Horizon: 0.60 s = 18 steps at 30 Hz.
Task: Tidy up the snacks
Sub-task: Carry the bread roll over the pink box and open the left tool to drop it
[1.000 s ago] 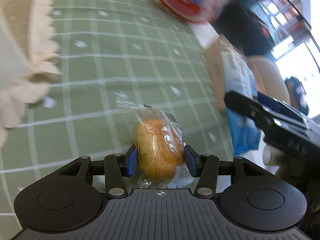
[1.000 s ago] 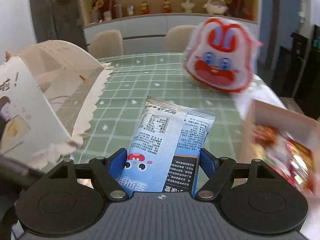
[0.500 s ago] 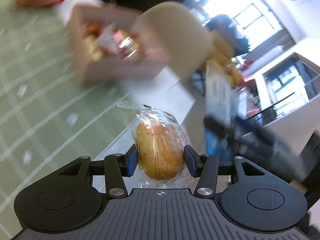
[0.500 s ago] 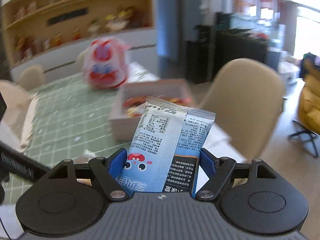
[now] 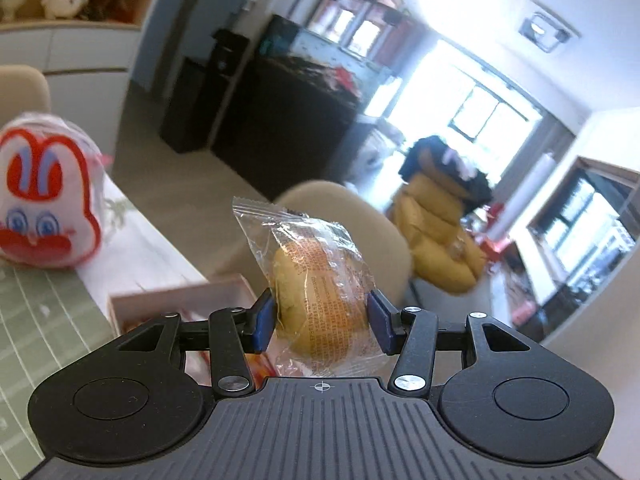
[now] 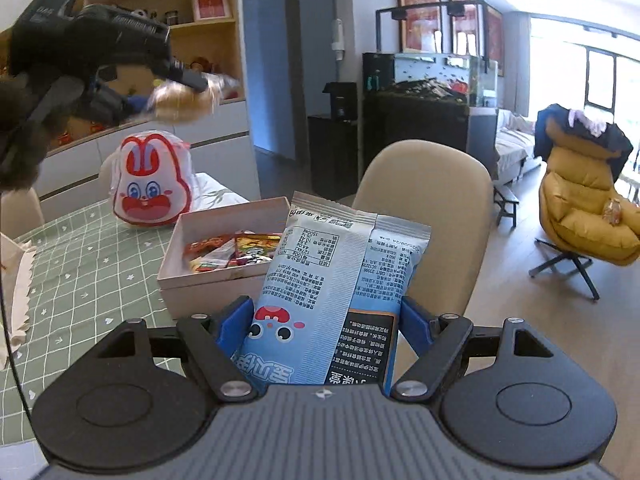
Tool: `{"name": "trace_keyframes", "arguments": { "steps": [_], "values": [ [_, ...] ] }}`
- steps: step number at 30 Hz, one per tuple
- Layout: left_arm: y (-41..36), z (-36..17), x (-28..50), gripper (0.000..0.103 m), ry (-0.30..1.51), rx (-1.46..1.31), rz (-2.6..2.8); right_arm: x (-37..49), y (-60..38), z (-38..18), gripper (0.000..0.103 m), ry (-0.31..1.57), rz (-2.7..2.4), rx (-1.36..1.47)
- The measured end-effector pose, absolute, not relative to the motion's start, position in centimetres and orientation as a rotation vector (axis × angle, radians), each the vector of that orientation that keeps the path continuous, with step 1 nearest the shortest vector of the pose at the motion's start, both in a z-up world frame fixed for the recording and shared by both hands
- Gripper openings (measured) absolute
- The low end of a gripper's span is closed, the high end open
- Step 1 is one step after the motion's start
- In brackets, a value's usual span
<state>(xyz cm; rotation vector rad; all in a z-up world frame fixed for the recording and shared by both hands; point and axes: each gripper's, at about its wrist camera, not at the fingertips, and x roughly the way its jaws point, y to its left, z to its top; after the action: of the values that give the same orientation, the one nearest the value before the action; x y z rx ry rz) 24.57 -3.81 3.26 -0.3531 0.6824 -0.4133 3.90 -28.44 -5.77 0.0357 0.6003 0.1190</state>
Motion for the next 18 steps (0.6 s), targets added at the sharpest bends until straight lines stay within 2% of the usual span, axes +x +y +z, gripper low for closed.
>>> {"name": "trace_keyframes", "arguments": {
  "steps": [9, 18],
  "values": [
    [-2.8, -5.5, 28.2, 0.054, 0.859, -0.381, -0.355, 5.0, -28.0, -5.9, 0.079, 0.598, 0.104, 0.025],
    [-2.0, -7.3, 29.7, 0.054, 0.874, -0.196, -0.301, 6.2, -25.1, -7.1, 0.079, 0.629, 0.171, -0.024]
  ]
}}
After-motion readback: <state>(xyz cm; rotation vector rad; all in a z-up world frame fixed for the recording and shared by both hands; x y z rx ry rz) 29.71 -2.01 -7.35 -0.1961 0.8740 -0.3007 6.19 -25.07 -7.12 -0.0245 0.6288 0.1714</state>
